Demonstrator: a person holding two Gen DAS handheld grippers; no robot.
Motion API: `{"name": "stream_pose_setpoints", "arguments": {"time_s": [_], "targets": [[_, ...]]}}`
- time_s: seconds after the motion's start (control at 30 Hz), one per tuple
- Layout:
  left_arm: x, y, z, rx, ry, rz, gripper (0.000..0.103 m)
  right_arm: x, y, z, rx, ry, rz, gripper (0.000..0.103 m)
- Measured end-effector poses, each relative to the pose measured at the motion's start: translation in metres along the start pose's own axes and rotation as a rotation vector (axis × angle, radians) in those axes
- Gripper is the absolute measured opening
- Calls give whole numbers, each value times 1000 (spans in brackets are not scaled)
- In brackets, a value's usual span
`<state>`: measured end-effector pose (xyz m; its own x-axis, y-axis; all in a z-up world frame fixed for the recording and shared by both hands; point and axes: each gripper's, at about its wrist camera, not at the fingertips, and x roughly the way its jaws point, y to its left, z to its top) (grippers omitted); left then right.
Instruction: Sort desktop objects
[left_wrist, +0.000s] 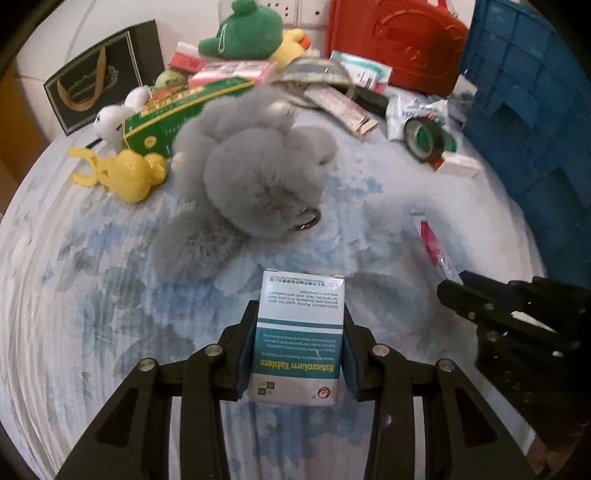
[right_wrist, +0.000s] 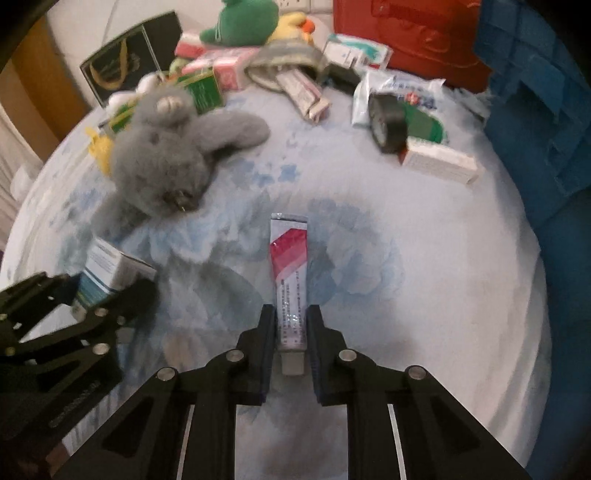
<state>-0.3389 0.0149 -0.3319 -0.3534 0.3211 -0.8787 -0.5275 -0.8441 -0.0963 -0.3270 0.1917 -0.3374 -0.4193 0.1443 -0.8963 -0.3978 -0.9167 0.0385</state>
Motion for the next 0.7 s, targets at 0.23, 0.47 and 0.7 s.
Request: {"name": "stream_pose_setpoints", "arguments": {"time_s": [0.23,0.47,0.7], "targets": [[-69,-17,5,33,-142,-4,38,-88,5,1,-4,-195,21,17],[-159,-48,10,97,-333,-47,39,-198,10,-10,35,-429,-53,17],[-231,-103,4,168,-479,-123,39,-307,-12,-40,71,-620,-188,17]]}}
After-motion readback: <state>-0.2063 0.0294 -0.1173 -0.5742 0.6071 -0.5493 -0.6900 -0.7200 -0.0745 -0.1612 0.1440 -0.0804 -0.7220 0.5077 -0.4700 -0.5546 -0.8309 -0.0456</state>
